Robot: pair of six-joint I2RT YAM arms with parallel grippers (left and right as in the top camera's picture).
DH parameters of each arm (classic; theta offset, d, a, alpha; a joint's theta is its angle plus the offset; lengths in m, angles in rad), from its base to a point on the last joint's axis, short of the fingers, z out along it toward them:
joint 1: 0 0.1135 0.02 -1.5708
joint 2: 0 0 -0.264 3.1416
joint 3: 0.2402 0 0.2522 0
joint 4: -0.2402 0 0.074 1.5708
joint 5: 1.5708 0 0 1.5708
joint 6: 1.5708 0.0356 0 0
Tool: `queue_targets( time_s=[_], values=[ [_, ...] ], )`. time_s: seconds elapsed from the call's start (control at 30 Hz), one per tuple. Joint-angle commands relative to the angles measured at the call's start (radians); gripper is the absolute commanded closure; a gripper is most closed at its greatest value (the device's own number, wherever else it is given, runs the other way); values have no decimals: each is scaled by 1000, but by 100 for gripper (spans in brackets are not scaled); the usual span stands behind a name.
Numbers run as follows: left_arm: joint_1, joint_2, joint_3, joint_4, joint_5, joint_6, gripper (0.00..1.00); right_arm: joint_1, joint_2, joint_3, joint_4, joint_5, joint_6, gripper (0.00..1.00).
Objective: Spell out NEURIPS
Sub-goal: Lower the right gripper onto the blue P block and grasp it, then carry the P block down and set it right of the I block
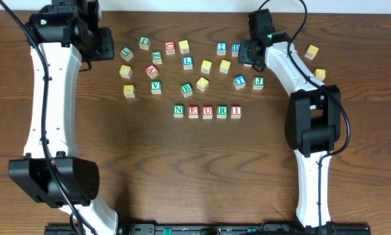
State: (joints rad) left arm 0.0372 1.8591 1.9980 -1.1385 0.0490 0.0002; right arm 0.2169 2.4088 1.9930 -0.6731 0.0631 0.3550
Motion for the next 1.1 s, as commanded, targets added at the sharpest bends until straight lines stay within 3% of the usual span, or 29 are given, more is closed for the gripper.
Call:
queue_targets(
  time_s=[0.0, 0.2, 0.27, 0.47, 0.67, 1.07],
  values=[
    [-3, 0, 15, -2, -9, -1, 58, -9, 27, 15, 5, 14, -1, 54],
    [-3, 0, 15, -2, -9, -1, 58, -9, 27, 15, 19, 17, -5, 57],
    [-3, 0, 15, -2, -9, -1, 58, -9, 26, 15, 18, 23, -17, 64],
    [-3, 0, 15, -2, -9, -1, 58, -9, 24, 16, 14, 43, -20, 66],
    [-3, 0, 15, -2, -9, -1, 57, -9, -6, 16, 4, 43, -20, 76],
    [-3, 0, 15, -2, -9, -1, 58, -9, -138, 16, -80, 38, -21, 77]
  ],
)
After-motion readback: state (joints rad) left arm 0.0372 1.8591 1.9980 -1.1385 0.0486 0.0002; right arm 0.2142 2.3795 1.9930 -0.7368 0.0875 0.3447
